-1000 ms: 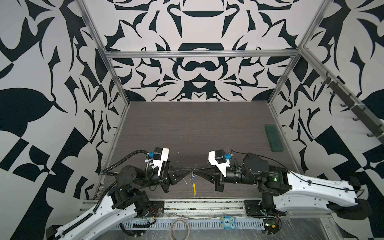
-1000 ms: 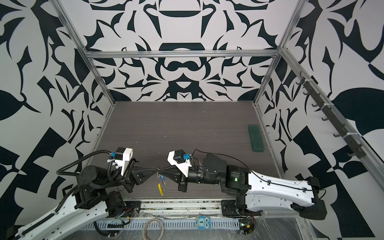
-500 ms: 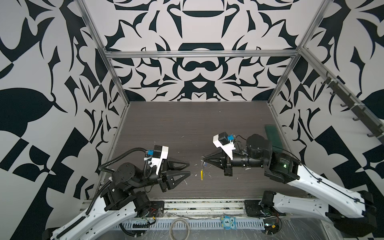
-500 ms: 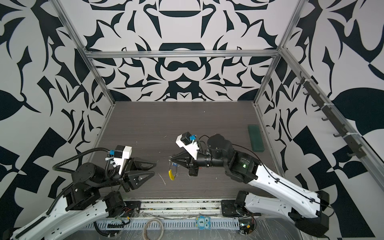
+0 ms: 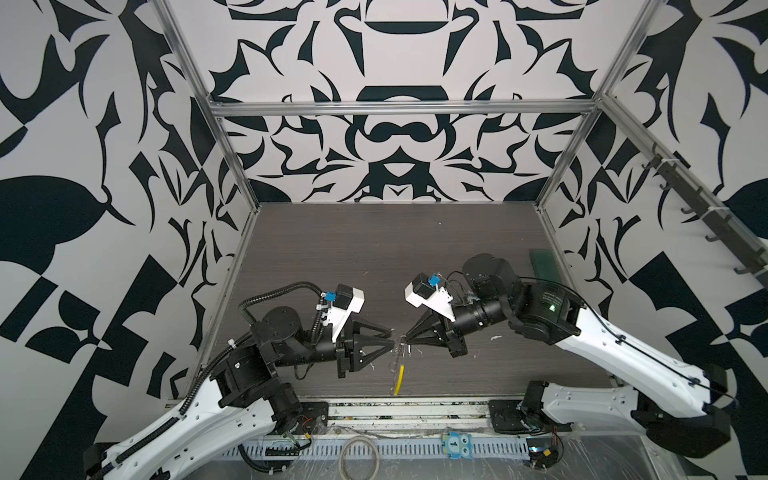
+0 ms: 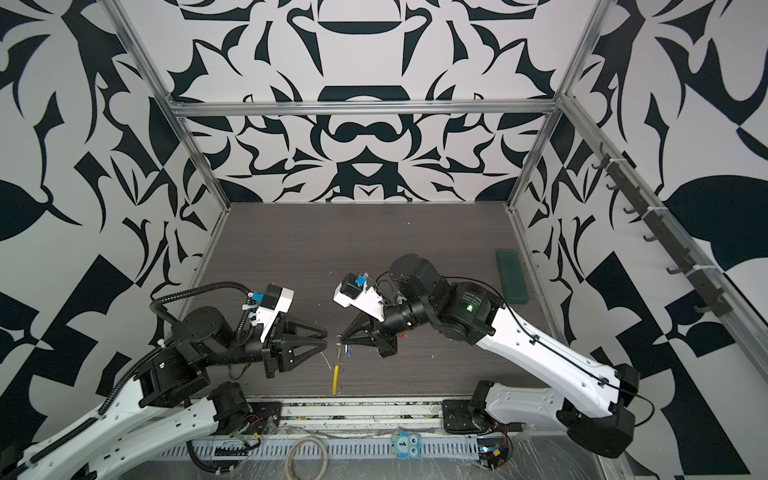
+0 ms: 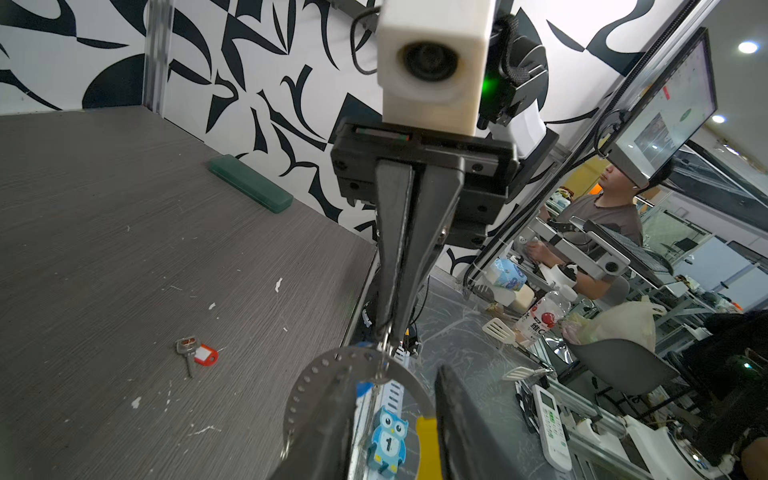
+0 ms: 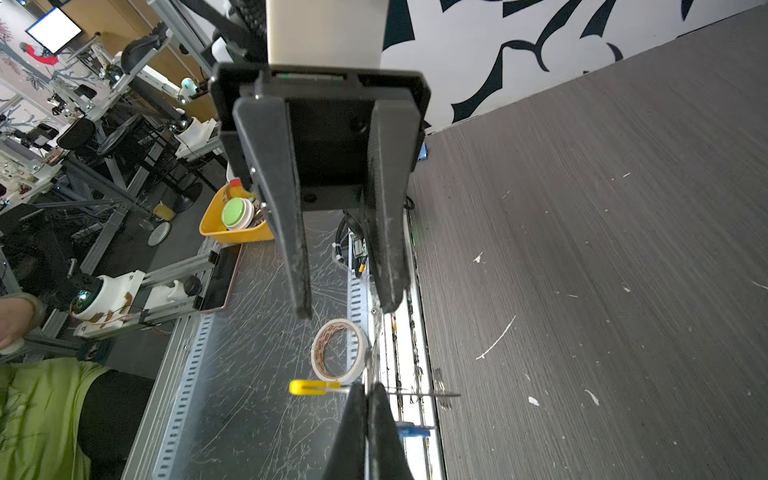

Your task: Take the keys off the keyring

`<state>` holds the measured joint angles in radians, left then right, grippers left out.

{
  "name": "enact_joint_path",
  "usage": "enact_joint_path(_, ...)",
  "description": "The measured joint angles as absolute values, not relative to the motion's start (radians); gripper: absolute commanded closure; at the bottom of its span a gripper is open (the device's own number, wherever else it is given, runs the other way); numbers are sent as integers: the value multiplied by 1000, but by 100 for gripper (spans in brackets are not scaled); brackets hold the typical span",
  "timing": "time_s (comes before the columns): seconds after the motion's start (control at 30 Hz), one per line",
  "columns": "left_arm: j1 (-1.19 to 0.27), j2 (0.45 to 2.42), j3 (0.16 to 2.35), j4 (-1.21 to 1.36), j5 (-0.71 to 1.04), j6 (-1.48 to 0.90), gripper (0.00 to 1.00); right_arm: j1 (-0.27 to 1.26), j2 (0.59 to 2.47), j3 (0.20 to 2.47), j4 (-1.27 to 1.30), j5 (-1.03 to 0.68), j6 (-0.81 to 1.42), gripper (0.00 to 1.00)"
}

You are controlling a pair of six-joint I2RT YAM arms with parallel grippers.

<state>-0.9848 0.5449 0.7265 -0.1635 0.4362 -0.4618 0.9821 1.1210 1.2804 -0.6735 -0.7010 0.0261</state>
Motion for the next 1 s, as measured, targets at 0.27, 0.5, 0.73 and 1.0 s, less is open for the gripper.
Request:
enact_joint_path(0.27,-985,604,751,-167,457,-453,74,982,1131,1294,-693,-723,19,100)
enact_joint_path(0.5,-985,643,764,-178,484,-444,82,982,1145,1294,-691,-731,19,100)
enact_joint_path(0.73,-985,649,770,-182,503,-441,82,982,1147,1294,-690,-732,19,100)
enact_joint_path(1.0,-985,667,770,-183,514,-441,89,982,1147,1294,-692,-733,22,100)
